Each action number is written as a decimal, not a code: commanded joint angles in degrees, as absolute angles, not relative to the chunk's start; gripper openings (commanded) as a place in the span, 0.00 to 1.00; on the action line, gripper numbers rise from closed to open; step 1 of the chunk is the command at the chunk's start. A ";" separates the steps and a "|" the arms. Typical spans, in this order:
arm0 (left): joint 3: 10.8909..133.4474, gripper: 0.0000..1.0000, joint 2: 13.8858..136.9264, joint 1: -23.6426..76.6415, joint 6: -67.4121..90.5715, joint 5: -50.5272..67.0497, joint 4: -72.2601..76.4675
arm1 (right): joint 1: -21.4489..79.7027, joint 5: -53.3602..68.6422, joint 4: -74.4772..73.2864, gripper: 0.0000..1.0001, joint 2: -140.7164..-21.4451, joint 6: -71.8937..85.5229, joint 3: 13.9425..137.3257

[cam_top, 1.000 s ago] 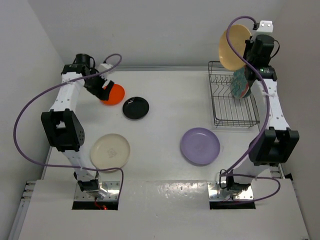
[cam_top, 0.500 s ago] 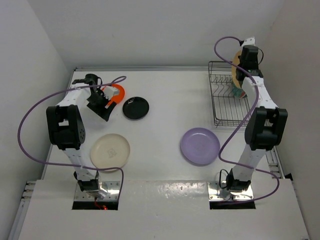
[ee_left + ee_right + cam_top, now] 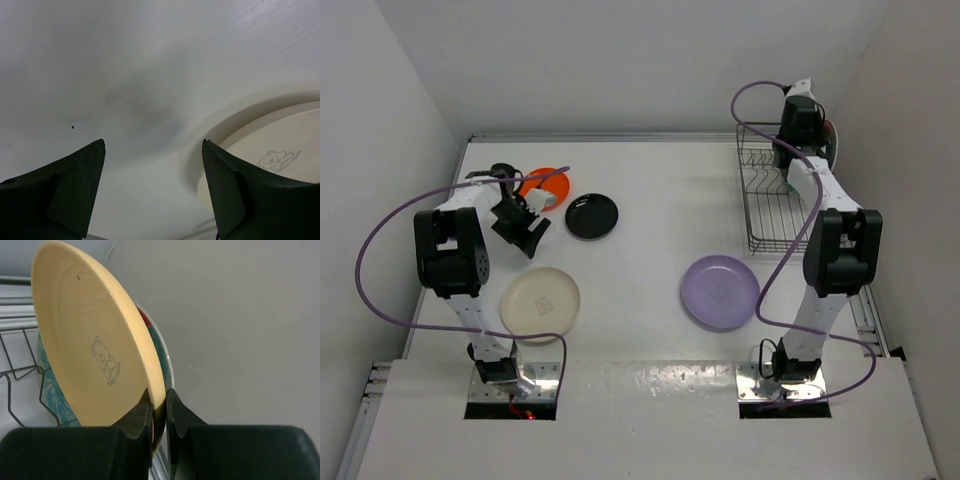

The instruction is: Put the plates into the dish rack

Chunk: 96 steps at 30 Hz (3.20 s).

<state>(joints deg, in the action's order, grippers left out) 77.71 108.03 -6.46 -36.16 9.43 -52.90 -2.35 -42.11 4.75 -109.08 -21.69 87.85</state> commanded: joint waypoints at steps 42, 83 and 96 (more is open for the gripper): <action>83.94 0.80 103.80 2.45 -39.12 13.46 -55.02 | 1.49 0.90 -36.12 0.68 -47.03 40.32 33.70; 77.35 0.80 99.32 6.51 -37.53 7.03 -53.96 | 8.37 -16.74 -38.23 0.00 -87.52 6.60 94.20; 76.20 0.80 100.46 0.70 -36.47 5.45 -53.44 | 0.79 -53.16 -12.67 0.00 -104.94 -23.81 106.62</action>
